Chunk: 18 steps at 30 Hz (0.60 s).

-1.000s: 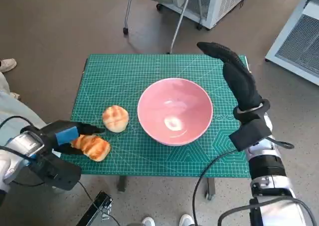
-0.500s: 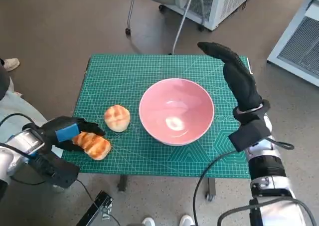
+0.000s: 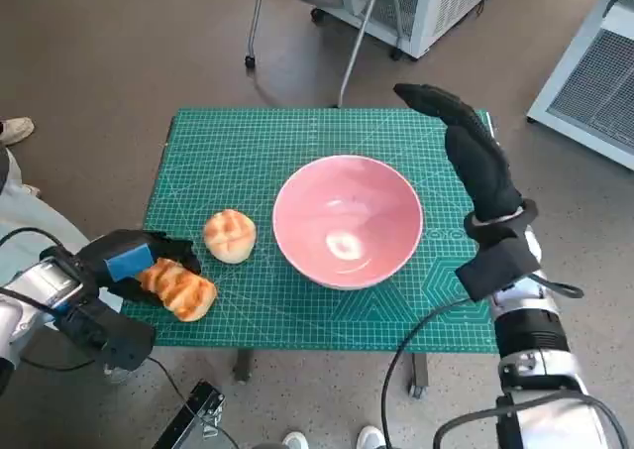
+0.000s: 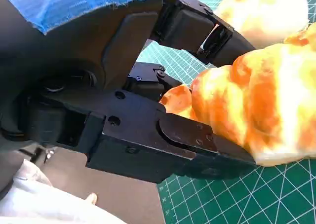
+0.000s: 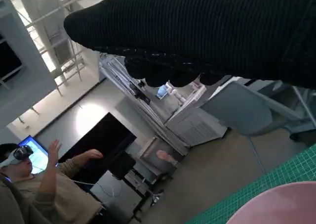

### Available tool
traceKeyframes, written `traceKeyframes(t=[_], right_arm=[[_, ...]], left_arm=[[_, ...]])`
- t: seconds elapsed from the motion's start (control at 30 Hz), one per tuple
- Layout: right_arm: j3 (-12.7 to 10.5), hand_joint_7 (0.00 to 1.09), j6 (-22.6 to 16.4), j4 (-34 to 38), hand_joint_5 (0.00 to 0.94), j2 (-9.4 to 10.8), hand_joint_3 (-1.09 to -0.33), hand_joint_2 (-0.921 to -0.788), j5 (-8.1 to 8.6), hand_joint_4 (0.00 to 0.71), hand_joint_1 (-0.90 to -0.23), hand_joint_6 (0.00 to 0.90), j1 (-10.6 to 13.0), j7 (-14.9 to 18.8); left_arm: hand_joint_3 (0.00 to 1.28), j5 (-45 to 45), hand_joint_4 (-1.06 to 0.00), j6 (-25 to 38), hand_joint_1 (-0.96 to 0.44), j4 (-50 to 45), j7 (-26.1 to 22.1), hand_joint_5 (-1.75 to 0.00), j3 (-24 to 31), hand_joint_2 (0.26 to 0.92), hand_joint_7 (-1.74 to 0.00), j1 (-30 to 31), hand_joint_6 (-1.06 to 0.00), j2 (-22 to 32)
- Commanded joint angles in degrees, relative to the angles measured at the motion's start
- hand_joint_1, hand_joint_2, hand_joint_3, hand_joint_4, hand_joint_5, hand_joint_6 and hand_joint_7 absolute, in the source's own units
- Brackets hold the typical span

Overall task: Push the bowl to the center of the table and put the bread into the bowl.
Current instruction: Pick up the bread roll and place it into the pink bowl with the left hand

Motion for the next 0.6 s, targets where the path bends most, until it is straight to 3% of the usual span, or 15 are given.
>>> traceKeyframes(t=[0.03, 0.6], right_arm=[[-0.15, 0.66, 0.45, 0.05, 0.001, 0.29, -0.694, -0.921, 0.0, 0.295, -0.677, -0.001, 1.95, -0.15], [-0.62, 0.65, 0.37, -0.26, 0.001, 0.04, -0.692, -0.921, 0.74, 0.294, -0.654, -0.001, 2.39, 0.49]], left_arm=[[0.1, -1.47, -0.6, -0.68, 0.0, -2.45, -1.52, -1.12, 1.26, 0.921, -1.26, 1.27, -0.66, 1.9], [0.01, -16.7, -0.71, -1.56, 0.0, -17.14, -9.48, -1.04, 15.58, 0.915, -1.11, -0.68, -0.77, 5.03]])
